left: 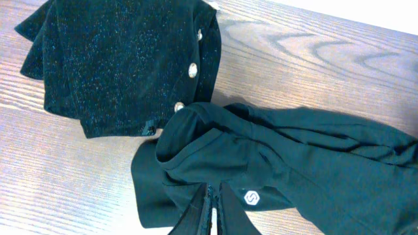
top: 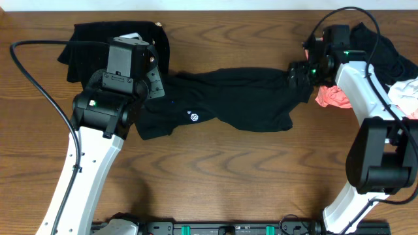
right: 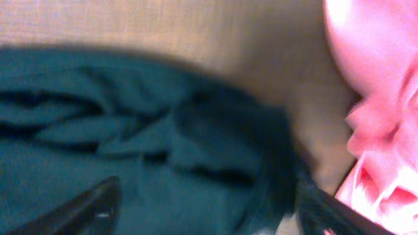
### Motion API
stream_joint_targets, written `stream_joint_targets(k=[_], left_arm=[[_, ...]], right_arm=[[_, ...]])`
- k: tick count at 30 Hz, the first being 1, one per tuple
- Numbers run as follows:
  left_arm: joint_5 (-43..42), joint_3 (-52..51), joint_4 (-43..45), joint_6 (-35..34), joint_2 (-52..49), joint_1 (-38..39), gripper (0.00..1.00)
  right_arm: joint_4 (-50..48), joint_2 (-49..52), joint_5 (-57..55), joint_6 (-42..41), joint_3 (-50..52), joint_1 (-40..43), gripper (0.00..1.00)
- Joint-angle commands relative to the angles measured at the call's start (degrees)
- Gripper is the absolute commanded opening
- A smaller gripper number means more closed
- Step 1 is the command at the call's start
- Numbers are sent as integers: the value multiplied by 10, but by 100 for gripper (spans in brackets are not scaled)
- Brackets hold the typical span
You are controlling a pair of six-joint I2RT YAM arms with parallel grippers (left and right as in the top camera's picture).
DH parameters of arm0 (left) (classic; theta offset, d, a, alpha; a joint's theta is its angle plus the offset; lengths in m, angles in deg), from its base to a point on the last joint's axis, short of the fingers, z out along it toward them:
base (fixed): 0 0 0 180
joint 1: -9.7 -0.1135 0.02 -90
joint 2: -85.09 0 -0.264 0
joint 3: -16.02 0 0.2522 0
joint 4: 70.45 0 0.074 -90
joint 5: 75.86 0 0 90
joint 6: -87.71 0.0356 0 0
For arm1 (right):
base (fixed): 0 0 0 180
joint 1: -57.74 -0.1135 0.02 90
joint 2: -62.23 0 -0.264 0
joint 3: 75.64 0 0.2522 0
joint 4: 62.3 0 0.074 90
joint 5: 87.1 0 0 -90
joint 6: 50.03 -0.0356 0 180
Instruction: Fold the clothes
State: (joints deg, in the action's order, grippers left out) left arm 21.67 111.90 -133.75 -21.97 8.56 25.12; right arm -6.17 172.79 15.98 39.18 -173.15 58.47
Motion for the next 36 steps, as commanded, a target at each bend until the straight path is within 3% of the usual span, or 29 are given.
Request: stream_joint_targets(k=[1,6,10,24,32,36], left_arm=[[4,-5,-2,-5,-5,-1,6],[4,-5,-2,-5,-6,-1,6],[4,-5,-2,-5,-6,-1,6],[5,-5,-6,-5,-7,-1,6],[5,-5,-6,-5,-9,-1,6],[5,-5,-6,-5,-14,-1,6]], right_arm=[[49,-51,39,3,-17,-3,90],[176,-61,39,5,-14,-13,83],[217,-61,22,4,11,-34,80],[93,-61,-114,-58,157,-91,75],[12,-61,-113,-58,215,-110,58],[4,-61,-113,-58,225,-122,56]])
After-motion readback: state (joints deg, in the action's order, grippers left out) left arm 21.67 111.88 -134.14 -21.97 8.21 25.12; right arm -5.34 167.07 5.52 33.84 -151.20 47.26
